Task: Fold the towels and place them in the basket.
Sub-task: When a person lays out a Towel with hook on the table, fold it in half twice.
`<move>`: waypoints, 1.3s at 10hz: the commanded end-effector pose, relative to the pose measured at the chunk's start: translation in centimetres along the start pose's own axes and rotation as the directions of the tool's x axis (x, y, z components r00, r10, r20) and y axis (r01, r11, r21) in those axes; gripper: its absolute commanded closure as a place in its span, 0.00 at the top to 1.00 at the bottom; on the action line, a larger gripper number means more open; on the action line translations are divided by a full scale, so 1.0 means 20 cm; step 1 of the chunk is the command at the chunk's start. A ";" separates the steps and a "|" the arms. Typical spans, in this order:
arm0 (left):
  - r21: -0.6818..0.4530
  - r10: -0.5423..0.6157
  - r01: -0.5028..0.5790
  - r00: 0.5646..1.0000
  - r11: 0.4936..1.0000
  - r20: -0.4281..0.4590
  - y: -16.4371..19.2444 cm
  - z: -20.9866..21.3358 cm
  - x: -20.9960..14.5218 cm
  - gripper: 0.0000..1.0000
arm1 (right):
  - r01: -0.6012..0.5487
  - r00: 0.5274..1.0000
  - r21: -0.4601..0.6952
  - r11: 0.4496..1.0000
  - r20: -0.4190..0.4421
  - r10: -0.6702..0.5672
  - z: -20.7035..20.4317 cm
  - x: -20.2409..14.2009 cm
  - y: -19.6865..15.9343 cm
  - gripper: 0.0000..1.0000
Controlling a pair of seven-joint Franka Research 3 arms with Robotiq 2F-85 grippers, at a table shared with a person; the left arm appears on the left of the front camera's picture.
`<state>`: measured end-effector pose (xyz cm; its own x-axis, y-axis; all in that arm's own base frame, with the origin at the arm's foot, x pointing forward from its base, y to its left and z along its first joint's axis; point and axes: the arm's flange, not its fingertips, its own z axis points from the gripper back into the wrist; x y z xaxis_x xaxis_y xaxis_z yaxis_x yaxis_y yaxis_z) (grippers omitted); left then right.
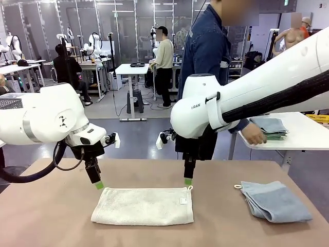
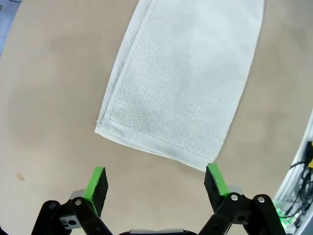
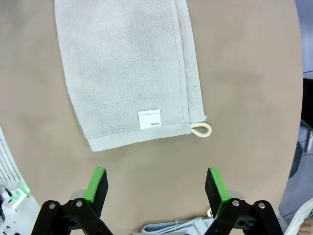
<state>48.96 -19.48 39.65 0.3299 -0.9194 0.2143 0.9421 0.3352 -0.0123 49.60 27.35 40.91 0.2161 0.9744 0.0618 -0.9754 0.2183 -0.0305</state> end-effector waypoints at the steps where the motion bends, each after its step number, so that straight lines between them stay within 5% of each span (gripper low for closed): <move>1: 0.011 0.003 -0.003 1.000 1.000 -0.012 0.02 0.00 0.02 1.00 | -0.018 1.000 0.002 1.000 0.000 0.018 0.00 0.00 -0.03 1.00; 2: 0.000 0.000 0.000 1.000 1.000 0.000 0.00 0.00 0.00 1.00 | 0.000 1.000 0.000 1.000 0.000 0.000 0.00 0.00 0.00 1.00; 4: 0.090 -0.090 0.089 0.996 0.992 0.006 -0.01 0.27 0.07 1.00 | 0.268 0.962 0.021 0.963 0.047 -0.269 -0.08 -0.06 0.05 1.00; 6: 0.099 -0.055 0.052 0.998 0.994 0.022 -0.03 0.57 0.02 1.00 | 0.538 0.834 0.057 0.841 0.104 -0.541 -0.24 -0.14 0.04 1.00; 7: 0.102 0.008 -0.016 0.997 0.995 0.075 -0.06 0.76 -0.05 1.00 | 0.679 0.727 0.009 0.734 0.131 -0.674 -0.30 -0.18 0.07 1.00; 10: 0.138 0.047 -0.063 0.992 0.988 0.113 -0.23 1.34 -0.17 1.00 | 0.866 0.468 0.068 0.495 0.235 -0.852 -0.46 -0.22 0.13 1.00; 13: 0.256 0.006 -0.032 0.995 0.966 0.101 -0.51 1.79 -0.27 1.00 | 0.916 0.373 0.074 0.393 0.194 -0.907 -0.54 -0.18 0.15 1.00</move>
<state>36.19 -10.35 72.46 0.3268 -0.8814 0.3411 0.8945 0.4050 0.1894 46.06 23.39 30.05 0.9484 0.1948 0.2500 -0.2343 0.9622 0.1391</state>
